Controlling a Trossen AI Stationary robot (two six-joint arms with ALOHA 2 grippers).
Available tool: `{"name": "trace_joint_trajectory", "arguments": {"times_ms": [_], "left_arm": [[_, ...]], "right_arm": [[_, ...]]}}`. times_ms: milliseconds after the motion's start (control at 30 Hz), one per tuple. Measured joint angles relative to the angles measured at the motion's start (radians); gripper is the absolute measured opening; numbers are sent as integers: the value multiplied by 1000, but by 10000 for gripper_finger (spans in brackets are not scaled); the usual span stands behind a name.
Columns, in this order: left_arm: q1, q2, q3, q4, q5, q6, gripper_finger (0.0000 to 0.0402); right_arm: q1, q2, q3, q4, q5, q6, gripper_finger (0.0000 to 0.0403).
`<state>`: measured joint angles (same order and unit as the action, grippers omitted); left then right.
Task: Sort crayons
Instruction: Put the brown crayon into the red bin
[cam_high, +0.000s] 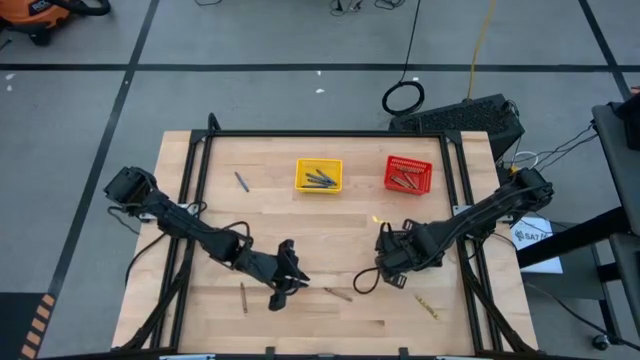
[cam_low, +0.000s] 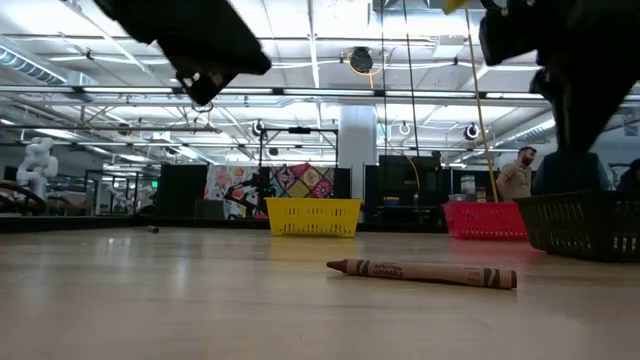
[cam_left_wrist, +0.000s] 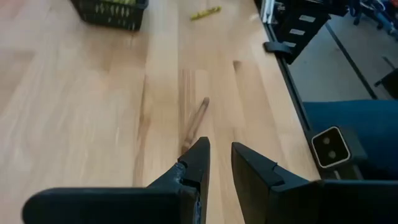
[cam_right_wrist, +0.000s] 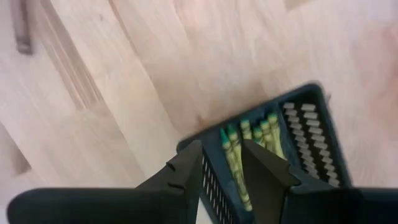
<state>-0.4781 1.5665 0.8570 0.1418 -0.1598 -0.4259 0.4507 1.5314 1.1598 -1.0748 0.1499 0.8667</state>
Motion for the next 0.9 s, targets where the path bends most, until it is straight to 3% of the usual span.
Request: {"name": "trace_joint_trajectory", "arguments": {"times_ms": [133, 367, 900], "left_arm": [[13, 35, 57, -10, 24, 70, 70], [41, 133, 180, -175, 32, 145, 70], [81, 361, 370, -207, 108, 301, 70]], "right_arm": [[0, 0, 32, 0, 32, -16, 100], [0, 0, 65, -37, 38, -19, 100], [0, 0, 74, -62, 66, -49, 100]]}}
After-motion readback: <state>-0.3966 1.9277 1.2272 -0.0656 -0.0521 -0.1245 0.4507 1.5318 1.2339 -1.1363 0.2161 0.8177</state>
